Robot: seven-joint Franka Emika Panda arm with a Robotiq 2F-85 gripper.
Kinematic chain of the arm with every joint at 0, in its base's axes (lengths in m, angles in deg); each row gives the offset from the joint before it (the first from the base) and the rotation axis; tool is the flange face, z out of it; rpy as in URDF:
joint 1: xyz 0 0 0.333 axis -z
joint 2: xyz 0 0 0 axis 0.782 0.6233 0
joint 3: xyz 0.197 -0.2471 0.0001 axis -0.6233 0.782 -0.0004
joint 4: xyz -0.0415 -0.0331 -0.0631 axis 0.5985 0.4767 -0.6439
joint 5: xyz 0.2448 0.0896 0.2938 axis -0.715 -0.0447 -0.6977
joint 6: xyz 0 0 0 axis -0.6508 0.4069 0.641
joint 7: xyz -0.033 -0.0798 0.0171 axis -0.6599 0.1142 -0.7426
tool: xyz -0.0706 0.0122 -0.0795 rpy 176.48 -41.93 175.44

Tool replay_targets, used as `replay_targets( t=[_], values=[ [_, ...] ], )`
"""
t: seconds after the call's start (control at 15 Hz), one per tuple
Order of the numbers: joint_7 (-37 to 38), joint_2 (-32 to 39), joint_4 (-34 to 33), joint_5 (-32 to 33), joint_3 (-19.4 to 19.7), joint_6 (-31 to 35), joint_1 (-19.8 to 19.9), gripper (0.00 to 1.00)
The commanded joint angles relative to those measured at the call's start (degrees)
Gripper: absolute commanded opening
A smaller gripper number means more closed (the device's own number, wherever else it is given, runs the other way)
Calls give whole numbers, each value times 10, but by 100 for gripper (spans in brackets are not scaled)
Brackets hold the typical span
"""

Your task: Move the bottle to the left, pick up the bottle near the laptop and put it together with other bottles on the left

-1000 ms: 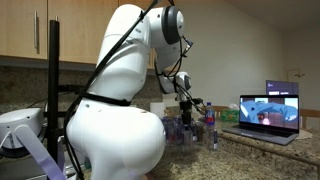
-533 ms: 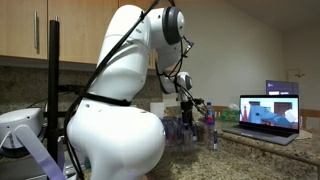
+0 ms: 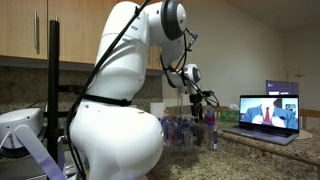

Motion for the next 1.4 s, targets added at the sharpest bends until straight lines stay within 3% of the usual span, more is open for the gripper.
replay_targets(
  t=[0.0,0.6,1.07,1.33],
  values=[
    [-9,9,-25,-10,10,33,20,100],
    [23,90,-140,-30,18,58,26,100],
    [212,100,-236,19,24,40,-32,100],
    [369,133,-293,68,38,76,-63,100]
  ],
)
